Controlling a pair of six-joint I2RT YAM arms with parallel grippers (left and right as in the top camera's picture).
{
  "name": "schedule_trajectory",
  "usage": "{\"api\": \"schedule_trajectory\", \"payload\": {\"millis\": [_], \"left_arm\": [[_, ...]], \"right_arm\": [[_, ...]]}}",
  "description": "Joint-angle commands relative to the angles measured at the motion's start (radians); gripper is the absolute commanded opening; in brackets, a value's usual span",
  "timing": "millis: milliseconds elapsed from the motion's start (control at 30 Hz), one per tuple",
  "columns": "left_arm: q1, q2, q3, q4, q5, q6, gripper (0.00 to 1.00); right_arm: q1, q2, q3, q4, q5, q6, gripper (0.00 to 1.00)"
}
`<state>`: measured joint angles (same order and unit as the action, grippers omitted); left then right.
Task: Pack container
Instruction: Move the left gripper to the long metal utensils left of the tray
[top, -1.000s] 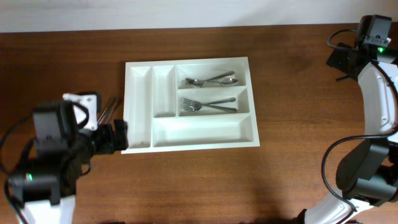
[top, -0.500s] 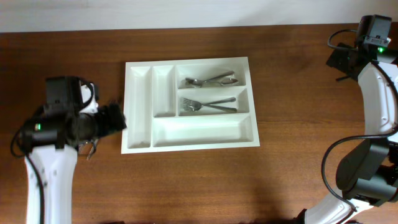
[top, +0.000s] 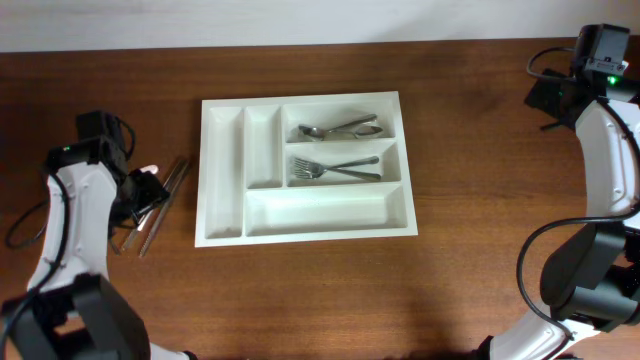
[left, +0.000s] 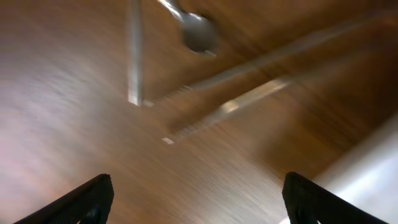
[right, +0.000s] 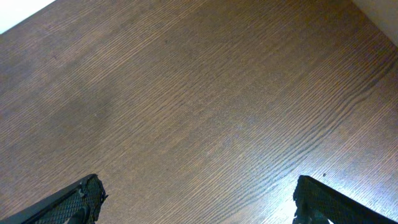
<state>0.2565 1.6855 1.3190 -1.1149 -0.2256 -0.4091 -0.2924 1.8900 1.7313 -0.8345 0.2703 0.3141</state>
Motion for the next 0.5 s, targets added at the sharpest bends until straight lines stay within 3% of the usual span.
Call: {"api": "schedule_trajectory", "payload": {"millis": [0, 267, 467], "left_arm": [[0.003, 0.043, 0.014, 0.036, -0.217, 0.018, 0.89], [0.003, 0.089, 0.011, 0.188, -0.235, 0.17, 0.9], [0.001, 0.132, 0.009, 0.187, -0.23, 0.172, 0.89]], "right_arm": [[-0.003, -0.004, 0.006, 0.0, 0.002, 0.0, 0.99], [-0.003, -0.004, 0.006, 0.0, 0.002, 0.0, 0.99], [-0.003, -0.004, 0.006, 0.0, 0.002, 0.0, 0.99]]}}
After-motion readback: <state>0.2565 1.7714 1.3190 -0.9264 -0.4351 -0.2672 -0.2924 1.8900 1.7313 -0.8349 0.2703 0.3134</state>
